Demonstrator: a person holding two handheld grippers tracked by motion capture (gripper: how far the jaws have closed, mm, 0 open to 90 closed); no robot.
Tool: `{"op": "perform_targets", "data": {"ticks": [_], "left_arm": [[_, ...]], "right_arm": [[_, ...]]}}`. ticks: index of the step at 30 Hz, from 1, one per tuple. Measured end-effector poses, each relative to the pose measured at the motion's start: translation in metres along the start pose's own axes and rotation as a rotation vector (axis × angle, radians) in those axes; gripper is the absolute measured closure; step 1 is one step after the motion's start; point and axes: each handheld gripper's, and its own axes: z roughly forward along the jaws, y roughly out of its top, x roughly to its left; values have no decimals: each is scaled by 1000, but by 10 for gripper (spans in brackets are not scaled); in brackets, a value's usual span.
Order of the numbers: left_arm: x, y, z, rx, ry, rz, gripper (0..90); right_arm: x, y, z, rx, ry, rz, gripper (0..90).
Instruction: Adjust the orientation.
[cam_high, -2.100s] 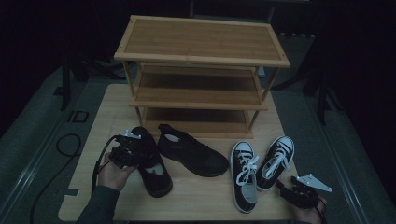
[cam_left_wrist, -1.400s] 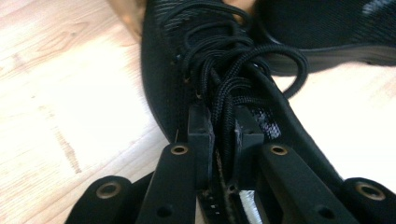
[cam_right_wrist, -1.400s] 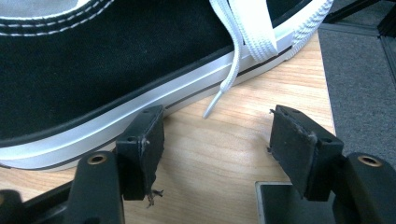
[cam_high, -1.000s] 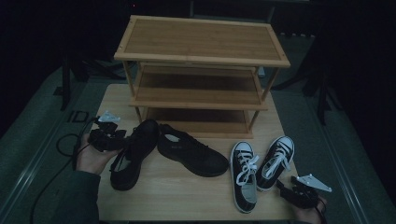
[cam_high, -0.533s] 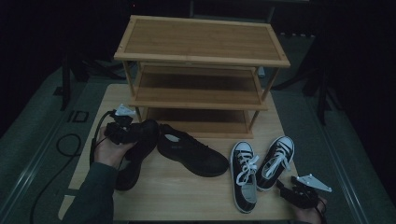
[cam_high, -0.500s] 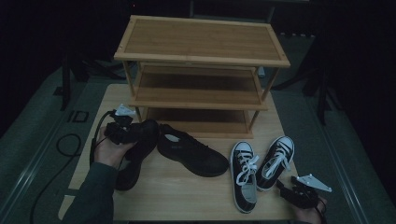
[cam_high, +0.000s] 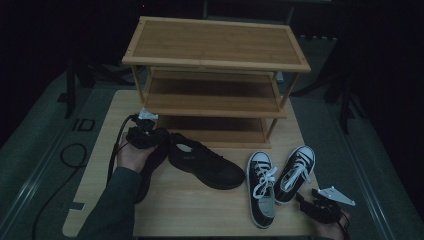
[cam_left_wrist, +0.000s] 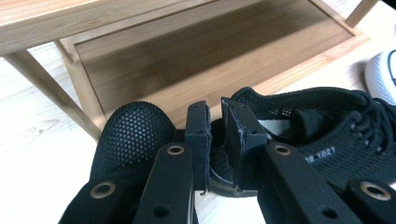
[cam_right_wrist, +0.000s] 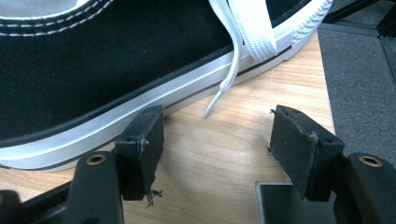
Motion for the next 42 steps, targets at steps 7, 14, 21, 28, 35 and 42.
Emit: {"op": "perform_targets", "data": {"ticks": [7,14,21,28,35,42], "left_arm": [[-3,5,11,6,-14,-9,782],[-3,6,24,41,-33,-10,744],[-5,6,27,50,-67,-15,857],[-11,4,15,54,-81,10,860],[-20,-2,3,55,-65,41,861],[-30,-5,-9,55,-61,69,862]], "right_arm": [[0,0,0,0,0,0,343],[0,0,0,0,0,1,341],[0,0,0,0,0,1,340],[0,0,0,0,-1,2,340],[0,0,0,0,-1,1,340],[0,0,0,1,-1,2,340]]}}
